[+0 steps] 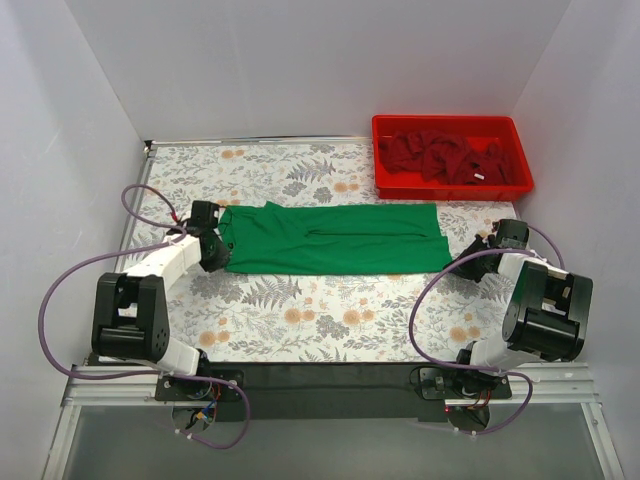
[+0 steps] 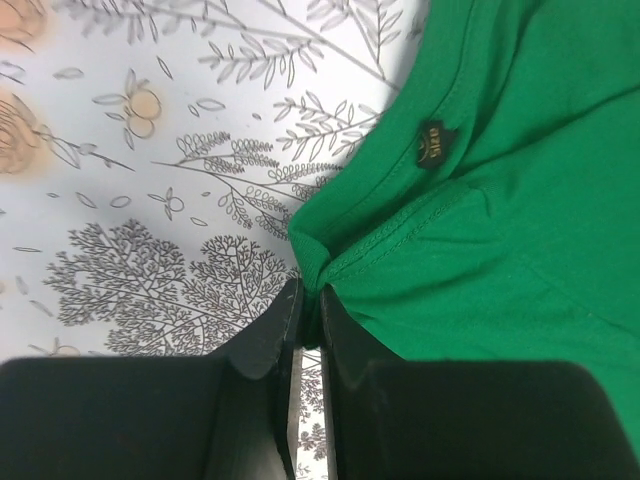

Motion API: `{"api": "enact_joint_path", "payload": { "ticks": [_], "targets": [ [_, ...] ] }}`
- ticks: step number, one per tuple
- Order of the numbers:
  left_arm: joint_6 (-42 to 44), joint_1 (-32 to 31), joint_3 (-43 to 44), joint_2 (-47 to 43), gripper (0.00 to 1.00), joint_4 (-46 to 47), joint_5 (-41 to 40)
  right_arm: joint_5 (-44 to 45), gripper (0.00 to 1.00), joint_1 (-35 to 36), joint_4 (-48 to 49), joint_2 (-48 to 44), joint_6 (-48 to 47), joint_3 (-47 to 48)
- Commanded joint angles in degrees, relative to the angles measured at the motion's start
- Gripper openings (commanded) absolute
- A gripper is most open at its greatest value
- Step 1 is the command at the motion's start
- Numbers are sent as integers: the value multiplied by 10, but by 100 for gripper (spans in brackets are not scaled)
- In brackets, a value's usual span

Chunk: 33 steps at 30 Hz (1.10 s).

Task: Fold and stack the t-shirts
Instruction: Fold the tshirt

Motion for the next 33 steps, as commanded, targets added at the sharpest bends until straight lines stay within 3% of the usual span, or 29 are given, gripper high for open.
{"api": "enact_joint_path", "payload": {
  "ticks": [1,15,18,19,24,25,28,31,33],
  "targets": [
    [23,5,44,-13,0,-69,-64,52,1,-10,-62,-16,-30,23],
    [15,24,62,1,0,-182,-20,96,1,-16,-162,-46,-67,20],
    [16,25,66,10,5,-188,-6,80,4,-16,-166,-48,-69,18],
    [16,25,67,11,7,-190,-2,76,14,-16,-167,-49,-70,18],
    [19,24,72,2,25,-198,5,52,32,-16,-177,-81,-79,21],
    [20,25,74,-1,29,-203,3,51,40,-15,-179,-87,-84,22],
    [24,24,92,-14,40,-219,2,50,52,-10,-195,-116,-92,22],
    [36,23,122,-33,59,-224,6,59,61,6,-210,-145,-106,24],
    [54,6,146,-37,62,-222,2,65,62,17,-218,-163,-120,32]
  ]
}}
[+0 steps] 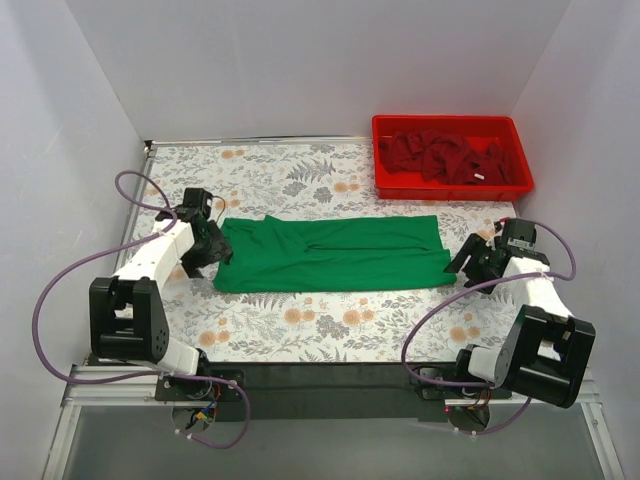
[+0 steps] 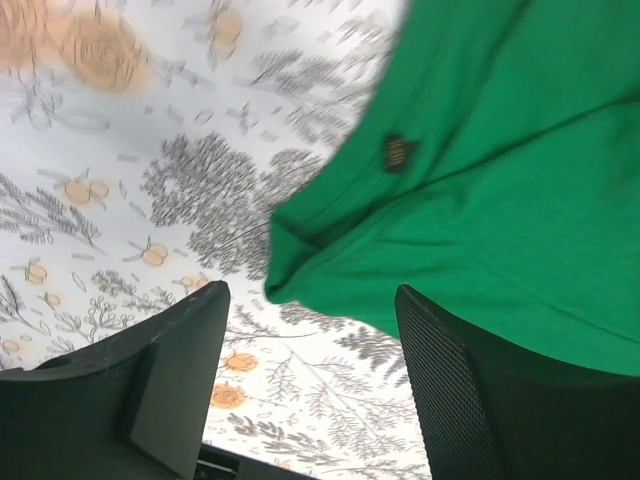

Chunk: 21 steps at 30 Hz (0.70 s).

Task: Fold and stack the t-shirts
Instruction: Fold the tshirt

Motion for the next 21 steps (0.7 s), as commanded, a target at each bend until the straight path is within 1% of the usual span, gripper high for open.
{"api": "enact_joint_path", "payload": {
  "ticks": [1,3,4,5,6,7,8,9,10,11,13,14,17,21],
  "targets": [
    [32,-22,69,-35,63,1,-11,8,62,28,-30,-34,-31,14],
    [62,-75,97,-16,63,7,-37,12,63,41,-36,-50,-45,21],
    [70,-97,125,-5,62,15,-54,13,62,51,-39,-54,-50,22],
    [80,-144,138,6,61,22,-63,14,62,58,-41,-61,-55,23],
    [111,-162,151,17,60,31,-65,20,62,65,-42,-70,-63,25],
    [125,-178,162,43,58,49,-65,20,61,76,-41,-75,-67,26],
    [143,-207,187,57,56,59,-63,20,61,83,-41,-79,-72,26],
    [181,-219,199,73,56,67,-60,21,61,88,-41,-85,-75,27],
    [199,-231,213,88,56,76,-68,21,61,100,-40,-89,-81,26],
    [211,-252,245,124,54,78,-76,21,61,104,-41,-92,-83,27],
    [221,-263,286,160,51,66,-87,22,61,116,-39,-99,-88,23],
    [216,-269,325,198,46,60,-86,23,61,120,-39,-101,-89,22],
    [200,-282,381,253,42,46,-63,22,61,129,-37,-99,-90,18],
    [191,-308,411,307,41,35,-52,19,61,135,-36,-96,-92,19]
  ]
}}
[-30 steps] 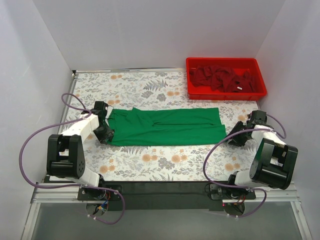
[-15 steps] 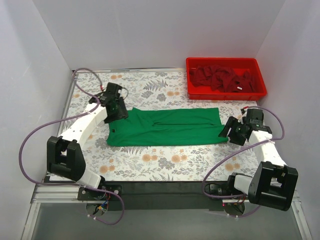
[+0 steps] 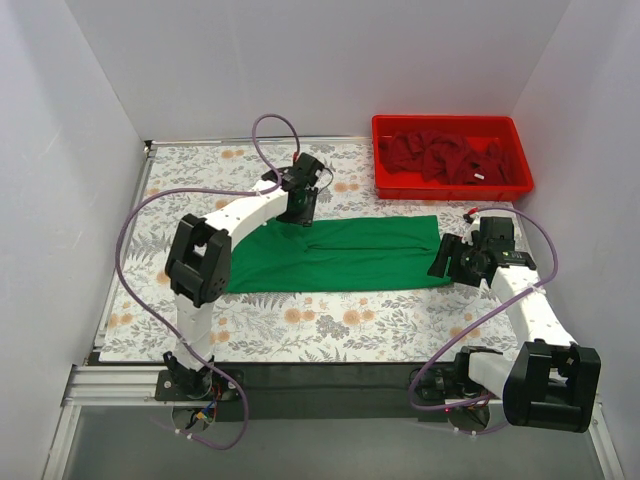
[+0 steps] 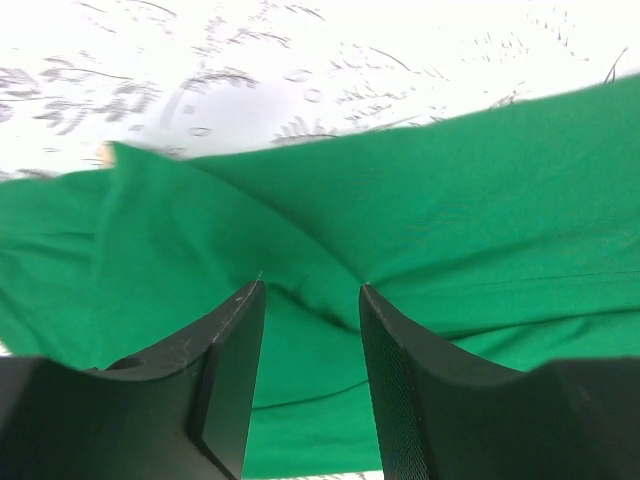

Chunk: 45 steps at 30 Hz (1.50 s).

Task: Fold and stack the t-shirts
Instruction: Fold the tshirt

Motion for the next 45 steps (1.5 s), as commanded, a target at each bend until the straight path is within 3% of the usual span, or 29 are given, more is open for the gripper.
{"api": "enact_joint_path", "payload": {
  "ticks": [1,13,27,37,45],
  "targets": [
    [1,-24,38,18,41,-26,8,2,61,7,0,-2,-13,17],
    [-152,-25,61,89,34,-72,-31,-5,61,10,9,4,-13,11],
    [-177,-25,34,75,27,-81,-24,-10,61,10,13,11,-12,11],
    [-177,-25,36,66,0,-86,-31,-13,61,10,16,14,-10,10],
    [-178,-24,66,44,0,-106,-48,-12,61,10,16,10,-11,10]
  ]
}}
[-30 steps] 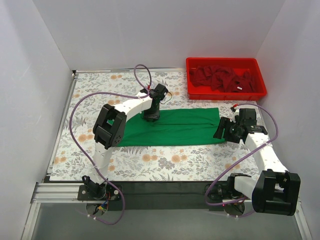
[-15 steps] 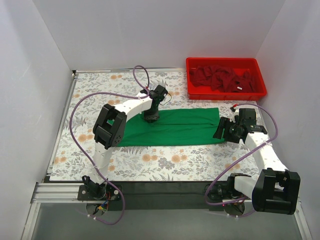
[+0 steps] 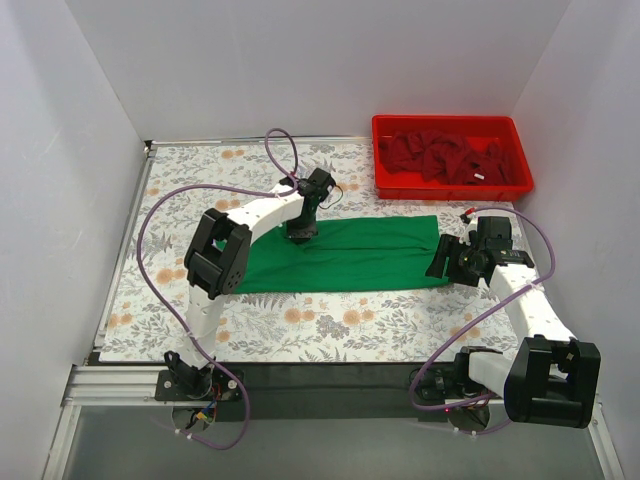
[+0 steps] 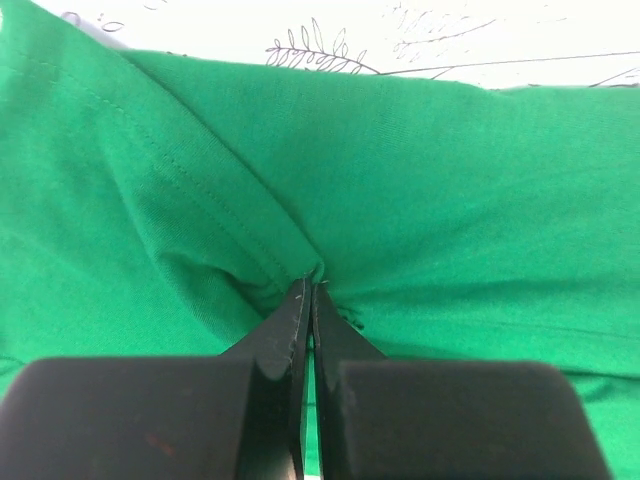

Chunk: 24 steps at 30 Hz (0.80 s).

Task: Fold and stack the t-shirts
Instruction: Fold the tshirt

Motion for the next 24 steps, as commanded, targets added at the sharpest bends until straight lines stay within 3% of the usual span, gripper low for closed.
{"api": "enact_joint_path", "payload": {
  "ticks": [1,15,24],
  "targets": [
    [-8,2,29,-53,0,-19,-21,-7,60,2,12,-2,-5,10],
    [-50,18,3,-90,0,6,-11,-9,60,2,11,-5,-8,8],
    [-88,24,-32,-96,0,72,10,-15,60,3,12,1,-7,10]
  ]
}}
